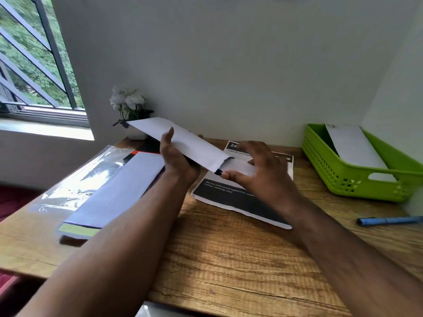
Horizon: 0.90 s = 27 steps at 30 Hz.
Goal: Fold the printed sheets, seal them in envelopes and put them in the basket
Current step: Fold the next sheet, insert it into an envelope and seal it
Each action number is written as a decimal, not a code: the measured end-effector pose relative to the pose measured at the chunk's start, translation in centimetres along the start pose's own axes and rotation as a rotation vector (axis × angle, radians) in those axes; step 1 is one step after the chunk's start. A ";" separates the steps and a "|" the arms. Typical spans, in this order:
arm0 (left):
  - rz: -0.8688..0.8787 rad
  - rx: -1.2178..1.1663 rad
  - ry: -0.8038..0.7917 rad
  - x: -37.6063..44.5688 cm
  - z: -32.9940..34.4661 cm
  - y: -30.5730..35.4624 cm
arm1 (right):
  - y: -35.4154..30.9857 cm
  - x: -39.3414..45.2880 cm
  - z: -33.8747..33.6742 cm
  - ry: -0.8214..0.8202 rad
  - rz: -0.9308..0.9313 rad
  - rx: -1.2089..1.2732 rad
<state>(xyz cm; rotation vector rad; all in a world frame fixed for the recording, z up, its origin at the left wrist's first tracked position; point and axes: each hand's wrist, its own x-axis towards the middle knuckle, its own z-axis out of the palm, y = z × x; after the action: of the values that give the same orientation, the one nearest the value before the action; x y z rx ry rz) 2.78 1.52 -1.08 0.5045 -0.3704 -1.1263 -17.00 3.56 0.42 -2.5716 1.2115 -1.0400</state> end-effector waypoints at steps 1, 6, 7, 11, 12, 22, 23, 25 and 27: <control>-0.024 -0.007 0.015 -0.1 0.0 -0.2 | -0.5 0.2 0.2 -0.002 -0.003 0.058; -0.042 -0.064 0.078 0.0 -0.1 0.8 | 0.5 0.5 -3.7 0.183 -0.058 0.420; -0.035 -0.075 0.086 0.0 -0.2 1.2 | 1.4 0.3 -4.8 0.106 -0.047 0.435; -0.006 -0.096 0.104 0.0 -0.2 2.0 | 4.0 -0.3 -6.3 -0.296 -0.032 0.467; -0.007 -0.099 0.105 0.0 -0.3 2.0 | 4.2 -0.3 -6.0 -0.325 -0.026 0.446; -0.154 0.016 0.024 -1.2 1.2 0.8 | 2.2 -0.6 -2.0 0.125 -0.125 0.349; -0.180 0.052 -0.003 -1.4 1.5 0.4 | 2.1 -0.6 -1.7 0.156 -0.151 0.326; -0.248 0.134 -0.064 -1.8 2.2 -0.6 | 2.1 -0.6 -1.2 0.221 -0.209 0.246; -0.325 0.191 -0.153 -2.5 3.0 -1.8 | 2.2 -0.7 -1.0 0.275 -0.268 0.123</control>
<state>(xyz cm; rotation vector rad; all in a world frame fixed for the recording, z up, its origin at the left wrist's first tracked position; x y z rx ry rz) -1.12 2.65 0.38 0.6646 -0.5462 -1.4567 -19.35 2.74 0.02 -2.6061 0.8302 -1.5131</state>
